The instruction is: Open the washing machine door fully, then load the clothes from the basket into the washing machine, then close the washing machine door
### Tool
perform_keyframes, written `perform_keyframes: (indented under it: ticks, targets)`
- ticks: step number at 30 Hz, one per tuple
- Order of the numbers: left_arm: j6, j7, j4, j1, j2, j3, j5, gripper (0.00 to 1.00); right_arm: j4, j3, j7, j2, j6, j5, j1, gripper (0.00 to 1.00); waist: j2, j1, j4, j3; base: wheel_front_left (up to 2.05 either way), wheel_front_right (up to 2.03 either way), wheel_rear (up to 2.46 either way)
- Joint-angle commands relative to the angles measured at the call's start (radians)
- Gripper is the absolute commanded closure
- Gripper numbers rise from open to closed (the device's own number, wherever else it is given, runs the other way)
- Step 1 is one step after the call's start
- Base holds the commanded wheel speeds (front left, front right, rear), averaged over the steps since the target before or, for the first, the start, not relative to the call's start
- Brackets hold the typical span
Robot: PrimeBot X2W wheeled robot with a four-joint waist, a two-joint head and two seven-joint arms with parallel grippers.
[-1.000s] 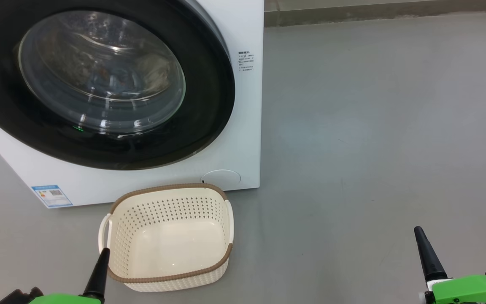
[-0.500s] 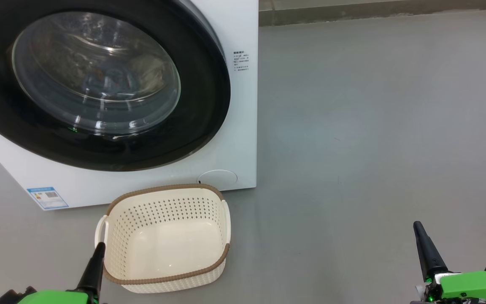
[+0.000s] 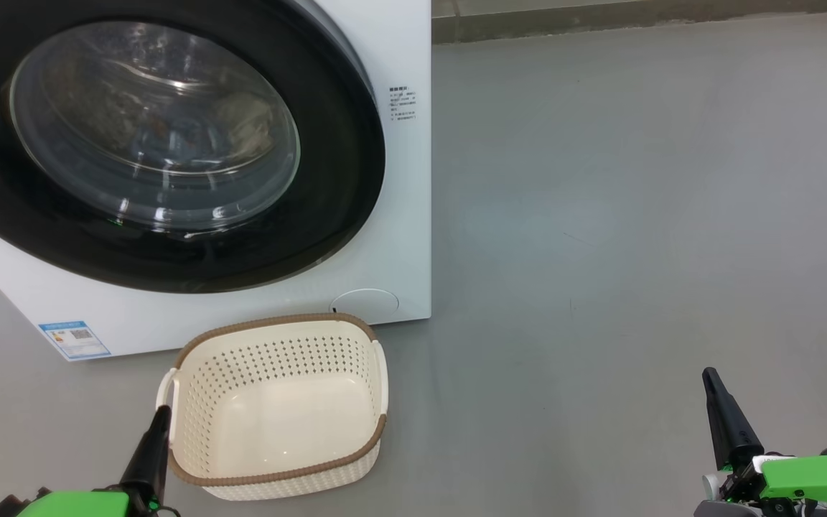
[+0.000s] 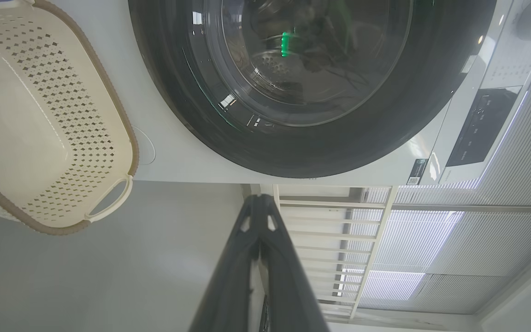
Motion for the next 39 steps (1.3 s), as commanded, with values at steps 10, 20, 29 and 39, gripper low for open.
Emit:
perform_keyframes:
  ticks: [10, 20, 29, 39]
  targets:
    - [-0.002, 0.006, -0.02, -0.05, 0.012, 0.039, -0.011, 1.0, -0.024, 0.026, 0.008, -0.013, 0.002, 0.01, -0.041, 1.0, 0.0, -0.0001, 0.0, 0.0, 0.0, 0.0, 0.0]
    - [-0.002, 0.007, -0.02, -0.05, 0.011, 0.041, -0.009, 1.0, -0.024, 0.026, 0.008, -0.013, 0.002, 0.01, -0.041, 1.0, 0.0, -0.0001, 0.0, 0.0, 0.0, 0.0, 0.0]
    - [-0.002, 0.009, -0.02, -0.05, 0.01, 0.043, -0.008, 1.0, -0.024, 0.026, 0.008, -0.013, 0.002, 0.01, -0.041, 1.0, 0.0, -0.0001, 0.0, 0.0, 0.0, 0.0, 0.0]
    - [-0.002, 0.01, -0.019, -0.05, 0.008, 0.045, -0.006, 1.0, -0.024, 0.026, 0.008, -0.013, 0.002, 0.01, -0.041, 1.0, 0.0, -0.0001, 0.0, 0.0, 0.0, 0.0, 0.0]
